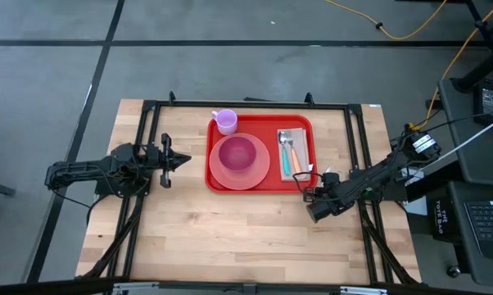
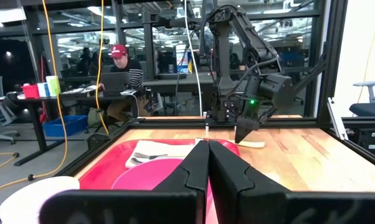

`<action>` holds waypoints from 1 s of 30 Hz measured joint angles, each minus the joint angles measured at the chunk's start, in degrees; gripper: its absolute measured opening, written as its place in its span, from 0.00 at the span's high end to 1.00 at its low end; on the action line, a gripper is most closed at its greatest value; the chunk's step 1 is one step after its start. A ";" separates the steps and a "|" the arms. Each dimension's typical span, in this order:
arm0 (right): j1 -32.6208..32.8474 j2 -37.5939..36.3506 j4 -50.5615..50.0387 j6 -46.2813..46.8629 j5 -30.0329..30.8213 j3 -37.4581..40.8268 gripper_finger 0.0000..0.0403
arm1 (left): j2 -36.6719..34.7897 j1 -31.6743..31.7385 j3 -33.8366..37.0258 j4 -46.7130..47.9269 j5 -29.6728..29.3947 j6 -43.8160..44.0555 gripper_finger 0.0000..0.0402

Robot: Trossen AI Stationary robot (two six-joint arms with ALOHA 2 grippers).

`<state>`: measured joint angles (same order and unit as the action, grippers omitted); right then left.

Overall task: Set up tray
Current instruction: Put the yellow table knife on the brown table napkin to the right of the orange fork

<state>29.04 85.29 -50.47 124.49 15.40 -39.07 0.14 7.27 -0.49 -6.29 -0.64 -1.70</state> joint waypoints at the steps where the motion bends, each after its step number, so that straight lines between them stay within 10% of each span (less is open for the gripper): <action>1: 0.00 0.30 0.02 0.00 -0.05 0.00 0.71 | 0.00 0.00 0.00 0.00 0.00 -0.02 0.99; 30: -0.04 2.84 -0.38 1.34 -2.72 -0.11 0.87 | 0.00 0.02 0.00 0.00 0.00 0.94 0.99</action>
<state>28.99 88.14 -50.85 125.83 12.68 -39.18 0.14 7.29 -0.49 -6.29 -0.64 -0.75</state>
